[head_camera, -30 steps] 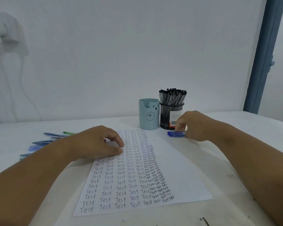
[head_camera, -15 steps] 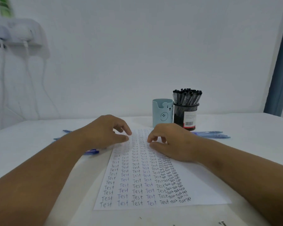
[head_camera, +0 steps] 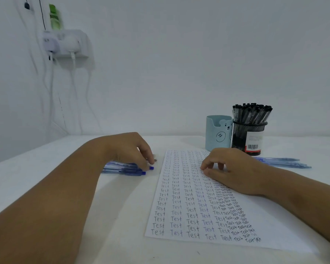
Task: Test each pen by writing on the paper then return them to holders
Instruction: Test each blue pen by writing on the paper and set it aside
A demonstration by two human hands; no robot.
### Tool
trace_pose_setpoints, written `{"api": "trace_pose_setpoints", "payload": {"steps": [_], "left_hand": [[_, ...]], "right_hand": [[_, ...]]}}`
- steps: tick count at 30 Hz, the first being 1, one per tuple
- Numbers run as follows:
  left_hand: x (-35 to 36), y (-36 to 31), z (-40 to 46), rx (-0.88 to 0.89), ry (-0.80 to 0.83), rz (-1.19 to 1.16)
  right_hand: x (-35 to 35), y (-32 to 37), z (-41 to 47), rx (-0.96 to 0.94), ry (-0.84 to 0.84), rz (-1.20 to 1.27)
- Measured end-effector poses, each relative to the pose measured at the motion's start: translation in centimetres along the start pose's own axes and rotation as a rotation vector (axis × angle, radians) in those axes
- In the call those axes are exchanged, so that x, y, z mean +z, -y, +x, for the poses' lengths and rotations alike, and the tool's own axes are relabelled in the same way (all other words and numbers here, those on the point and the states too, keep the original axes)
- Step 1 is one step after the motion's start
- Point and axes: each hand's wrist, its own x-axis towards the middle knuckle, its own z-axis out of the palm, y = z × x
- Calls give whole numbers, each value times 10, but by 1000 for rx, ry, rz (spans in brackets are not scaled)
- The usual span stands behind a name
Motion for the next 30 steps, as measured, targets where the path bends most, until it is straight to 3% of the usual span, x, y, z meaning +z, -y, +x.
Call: {"api": "trace_pose_setpoints", "payload": {"steps": [7, 12, 18, 20, 22, 24, 27, 30], "left_hand": [[10, 1, 5, 21, -37, 46], [5, -5, 2, 117, -272, -130], [-3, -19, 3, 323, -610, -680], [-6, -22, 6, 349, -662, -1052], [-8, -24, 9, 317, -610, -1523], [-4, -24, 12, 258, -522, -1849], [8, -22, 18, 195, -458, -2065], [15, -27, 18, 172, -434, -2125]], "right_hand": [[0, 0, 0, 10, -2, 18], [0, 0, 0, 10, -1, 25], [1, 0, 0, 14, 3, 35], [0, 1, 0, 19, 6, 38], [0, 1, 0, 26, 10, 31], [0, 2, 0, 31, 12, 25], [0, 2, 0, 29, 6, 20], [0, 2, 0, 28, 3, 17]]}}
